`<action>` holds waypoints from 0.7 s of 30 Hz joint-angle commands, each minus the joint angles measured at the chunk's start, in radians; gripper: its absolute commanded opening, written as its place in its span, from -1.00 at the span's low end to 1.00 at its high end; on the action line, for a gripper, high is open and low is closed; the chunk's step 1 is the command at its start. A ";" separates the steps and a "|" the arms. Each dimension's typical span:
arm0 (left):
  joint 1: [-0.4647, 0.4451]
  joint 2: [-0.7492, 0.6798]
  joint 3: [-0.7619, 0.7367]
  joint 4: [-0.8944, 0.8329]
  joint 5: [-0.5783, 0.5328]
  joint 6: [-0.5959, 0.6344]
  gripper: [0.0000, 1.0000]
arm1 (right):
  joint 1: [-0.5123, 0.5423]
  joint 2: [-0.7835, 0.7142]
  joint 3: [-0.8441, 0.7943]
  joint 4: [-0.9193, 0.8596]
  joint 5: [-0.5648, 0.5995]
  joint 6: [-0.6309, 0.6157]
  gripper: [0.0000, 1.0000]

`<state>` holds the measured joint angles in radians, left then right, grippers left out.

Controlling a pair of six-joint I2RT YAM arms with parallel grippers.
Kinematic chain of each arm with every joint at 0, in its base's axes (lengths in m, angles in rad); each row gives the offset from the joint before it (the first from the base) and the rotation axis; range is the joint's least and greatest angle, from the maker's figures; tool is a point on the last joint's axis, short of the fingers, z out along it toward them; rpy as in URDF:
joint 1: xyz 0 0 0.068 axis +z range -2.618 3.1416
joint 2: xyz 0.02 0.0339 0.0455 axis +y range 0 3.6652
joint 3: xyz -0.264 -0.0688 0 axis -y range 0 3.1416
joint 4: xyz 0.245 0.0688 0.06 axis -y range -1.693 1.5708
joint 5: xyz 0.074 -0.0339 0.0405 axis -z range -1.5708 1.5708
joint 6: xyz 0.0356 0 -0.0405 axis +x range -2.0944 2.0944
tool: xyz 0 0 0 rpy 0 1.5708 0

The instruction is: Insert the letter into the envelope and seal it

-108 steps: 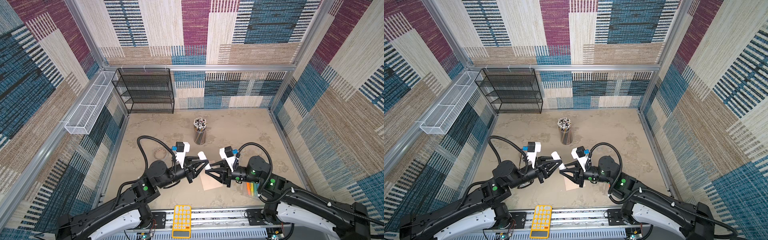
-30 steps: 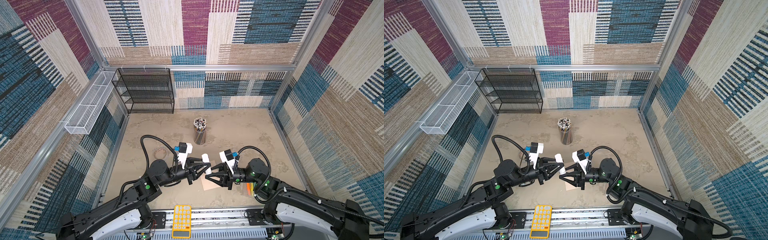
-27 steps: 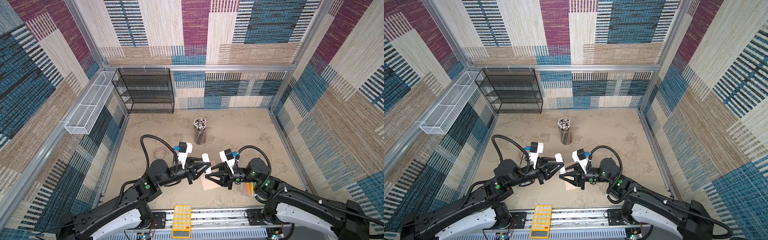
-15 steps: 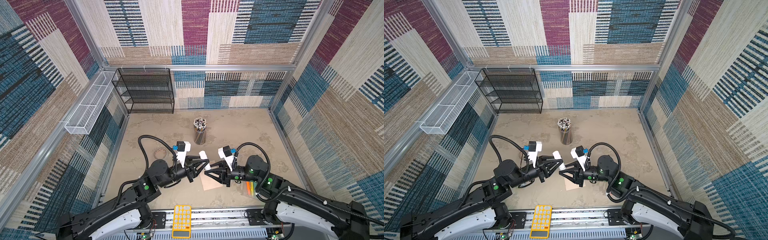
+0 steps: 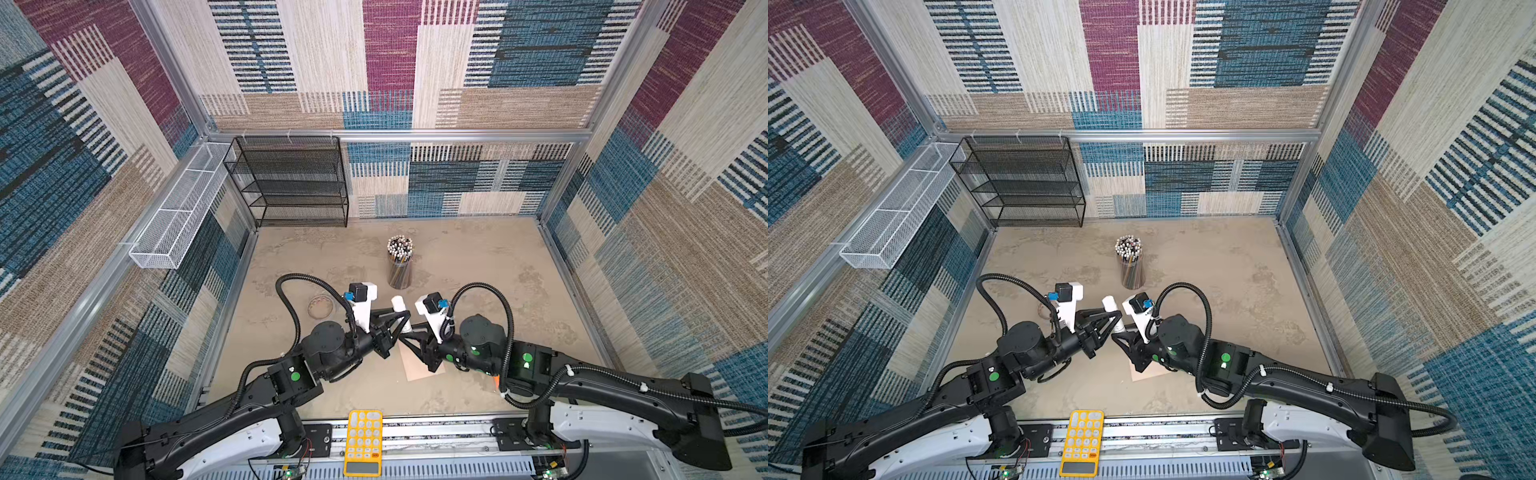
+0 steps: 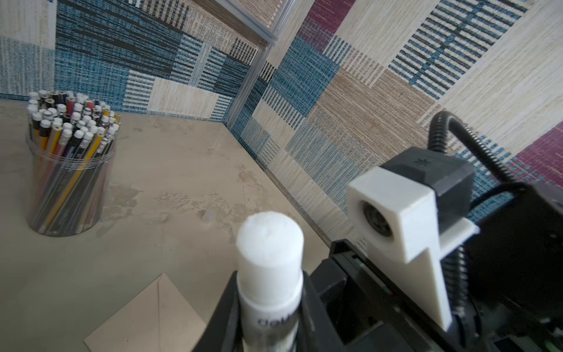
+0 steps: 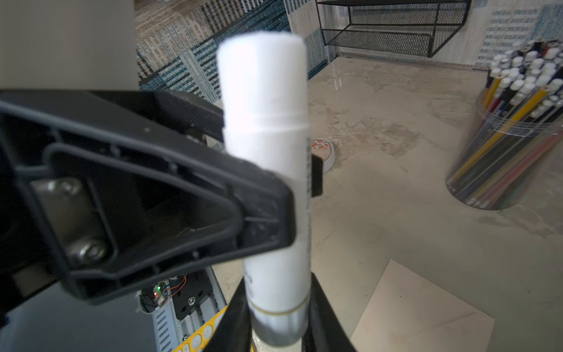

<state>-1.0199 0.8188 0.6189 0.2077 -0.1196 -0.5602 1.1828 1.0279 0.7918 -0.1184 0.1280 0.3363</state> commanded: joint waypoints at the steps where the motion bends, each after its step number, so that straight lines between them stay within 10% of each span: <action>1: -0.002 0.005 0.007 -0.097 -0.081 0.039 -1.00 | 0.032 0.039 0.045 0.033 0.109 -0.033 -0.76; 13: -0.010 0.008 0.003 -0.129 -0.140 0.037 -1.00 | 0.134 0.210 0.196 -0.125 0.344 -0.014 -0.62; 21: -0.012 -0.075 -0.045 -0.068 -0.130 0.055 -1.00 | 0.135 0.053 0.059 -0.002 0.286 -0.066 -0.08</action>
<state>-1.0332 0.7738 0.5911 0.1150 -0.2325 -0.5377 1.3193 1.1309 0.8852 -0.2325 0.4469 0.3046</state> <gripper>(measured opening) 0.258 0.421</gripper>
